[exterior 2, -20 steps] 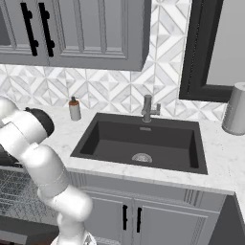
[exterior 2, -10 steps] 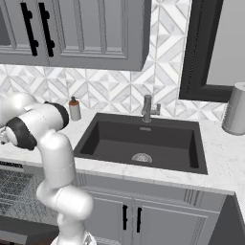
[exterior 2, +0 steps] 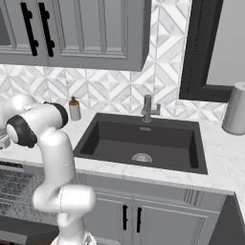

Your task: Pick up the cup and bowl from the counter, place them in the dishwasher, and close the dishwasher door.

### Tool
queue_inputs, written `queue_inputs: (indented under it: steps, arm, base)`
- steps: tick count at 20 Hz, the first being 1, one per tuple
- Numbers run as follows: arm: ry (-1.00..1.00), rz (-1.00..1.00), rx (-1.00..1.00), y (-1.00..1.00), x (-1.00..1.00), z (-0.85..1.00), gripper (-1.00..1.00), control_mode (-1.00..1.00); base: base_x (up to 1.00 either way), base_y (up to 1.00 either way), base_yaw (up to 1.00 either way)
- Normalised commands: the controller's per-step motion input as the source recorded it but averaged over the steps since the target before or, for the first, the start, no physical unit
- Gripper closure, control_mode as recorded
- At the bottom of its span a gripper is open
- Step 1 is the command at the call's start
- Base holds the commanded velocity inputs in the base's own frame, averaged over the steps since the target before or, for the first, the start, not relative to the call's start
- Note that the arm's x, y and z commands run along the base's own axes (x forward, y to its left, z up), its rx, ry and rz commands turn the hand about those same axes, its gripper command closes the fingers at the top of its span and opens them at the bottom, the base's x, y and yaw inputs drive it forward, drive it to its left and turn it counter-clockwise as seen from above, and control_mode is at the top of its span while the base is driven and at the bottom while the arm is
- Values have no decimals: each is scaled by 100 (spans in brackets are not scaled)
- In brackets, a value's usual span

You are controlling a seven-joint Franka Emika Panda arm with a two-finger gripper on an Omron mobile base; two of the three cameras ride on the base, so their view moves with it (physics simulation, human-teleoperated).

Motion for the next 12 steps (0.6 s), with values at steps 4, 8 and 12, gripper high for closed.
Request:
queue_inputs:
  steps: [4,8,12]
  arm:
    - [5,-5,0,12,3,37,-100,-100]
    - [10,-7,0,9,23,22,-100,-100]
    - [7,-4,-2,25,41,-19,-100,-100]
  base:
    - [0,0,0]
    - [0,0,0]
    - [0,0,0]
